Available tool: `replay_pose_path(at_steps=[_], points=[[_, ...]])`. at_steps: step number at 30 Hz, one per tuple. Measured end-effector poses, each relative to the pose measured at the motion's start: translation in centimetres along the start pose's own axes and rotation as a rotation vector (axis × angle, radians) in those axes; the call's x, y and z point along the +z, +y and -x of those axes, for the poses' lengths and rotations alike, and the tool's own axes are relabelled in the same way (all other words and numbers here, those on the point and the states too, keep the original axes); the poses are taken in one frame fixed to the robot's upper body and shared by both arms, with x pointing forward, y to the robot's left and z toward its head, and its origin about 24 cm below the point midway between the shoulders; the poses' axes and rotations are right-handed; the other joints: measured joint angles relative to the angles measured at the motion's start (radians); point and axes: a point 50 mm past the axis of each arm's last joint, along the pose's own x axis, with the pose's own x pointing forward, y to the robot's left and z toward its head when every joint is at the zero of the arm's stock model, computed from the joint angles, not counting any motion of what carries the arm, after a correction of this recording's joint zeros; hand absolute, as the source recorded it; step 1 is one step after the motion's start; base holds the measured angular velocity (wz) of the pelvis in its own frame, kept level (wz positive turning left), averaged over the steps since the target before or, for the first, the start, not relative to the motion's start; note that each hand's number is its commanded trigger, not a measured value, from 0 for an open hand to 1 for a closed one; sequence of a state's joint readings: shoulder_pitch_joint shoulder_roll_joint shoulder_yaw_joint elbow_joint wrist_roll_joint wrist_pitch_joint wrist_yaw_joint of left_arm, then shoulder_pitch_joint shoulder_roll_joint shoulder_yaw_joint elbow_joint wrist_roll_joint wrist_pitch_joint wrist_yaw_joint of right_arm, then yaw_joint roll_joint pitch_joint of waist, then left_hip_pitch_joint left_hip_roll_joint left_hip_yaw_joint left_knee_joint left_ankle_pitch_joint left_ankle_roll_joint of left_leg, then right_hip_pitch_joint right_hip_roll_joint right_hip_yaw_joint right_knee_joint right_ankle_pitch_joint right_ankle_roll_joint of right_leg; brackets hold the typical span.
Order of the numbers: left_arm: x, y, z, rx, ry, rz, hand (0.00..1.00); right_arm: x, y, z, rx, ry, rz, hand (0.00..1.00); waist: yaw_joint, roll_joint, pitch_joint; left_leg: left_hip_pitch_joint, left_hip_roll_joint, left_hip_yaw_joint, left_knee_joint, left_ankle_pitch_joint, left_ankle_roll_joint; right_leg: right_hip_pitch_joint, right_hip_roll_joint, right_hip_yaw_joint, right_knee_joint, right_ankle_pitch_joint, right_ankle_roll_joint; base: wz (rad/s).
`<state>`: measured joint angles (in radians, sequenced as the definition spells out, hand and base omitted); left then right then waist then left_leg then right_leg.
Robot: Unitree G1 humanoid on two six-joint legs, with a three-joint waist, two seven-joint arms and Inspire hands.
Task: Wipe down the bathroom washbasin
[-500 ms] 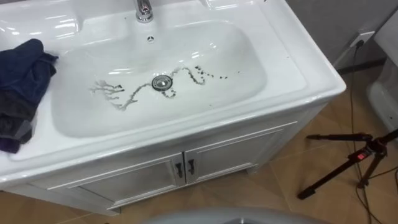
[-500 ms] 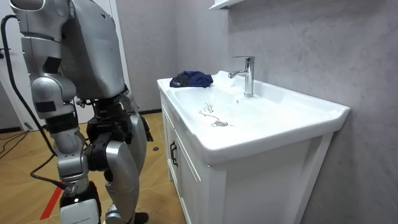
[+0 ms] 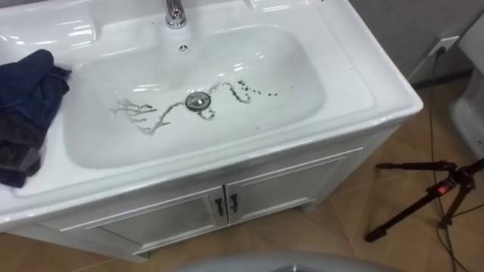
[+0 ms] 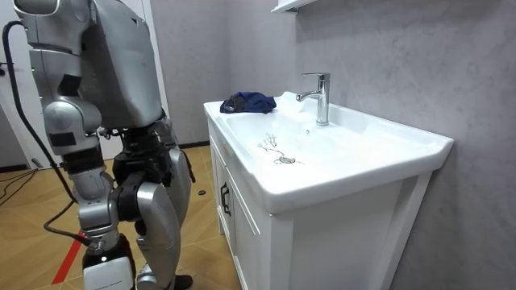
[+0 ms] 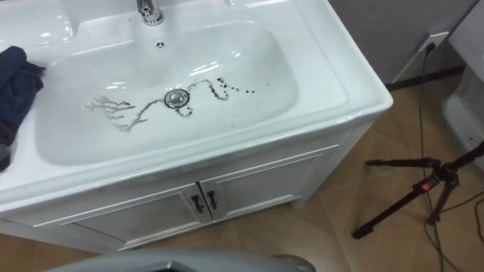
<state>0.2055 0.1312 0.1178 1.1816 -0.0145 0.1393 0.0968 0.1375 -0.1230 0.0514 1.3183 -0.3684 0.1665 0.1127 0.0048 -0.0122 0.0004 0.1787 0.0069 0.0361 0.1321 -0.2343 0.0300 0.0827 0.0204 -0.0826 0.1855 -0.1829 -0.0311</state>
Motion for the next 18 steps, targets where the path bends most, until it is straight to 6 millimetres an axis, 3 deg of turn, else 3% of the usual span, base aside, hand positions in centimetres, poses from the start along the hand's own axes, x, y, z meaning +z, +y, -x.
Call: replay_pose_path(at_steps=[8, 18], points=[[-1.0, 0.8, 0.0, 0.047, 0.03, 0.193, 0.0, 0.4, -0.3, 0.0, -0.003, -0.005, -0.004, 0.0, 0.008, -0.001, -0.0001, -0.006, -0.003, -0.018, 0.003, 0.0, 0.0, 0.004, -0.004, -0.02, 0.001, -0.001, -0.001, 0.06], [-1.3, 2.9, 0.2, 0.276, 0.066, 0.591, 0.0, 0.4, -0.8, 0.1, -0.024, -0.01, -0.023, 0.0, 0.068, 0.019, -0.004, -0.011, -0.004, -0.034, 0.004, 0.0, 0.0, 0.006, -0.007, -0.035, -0.001, -0.002, -0.001, 0.04]])
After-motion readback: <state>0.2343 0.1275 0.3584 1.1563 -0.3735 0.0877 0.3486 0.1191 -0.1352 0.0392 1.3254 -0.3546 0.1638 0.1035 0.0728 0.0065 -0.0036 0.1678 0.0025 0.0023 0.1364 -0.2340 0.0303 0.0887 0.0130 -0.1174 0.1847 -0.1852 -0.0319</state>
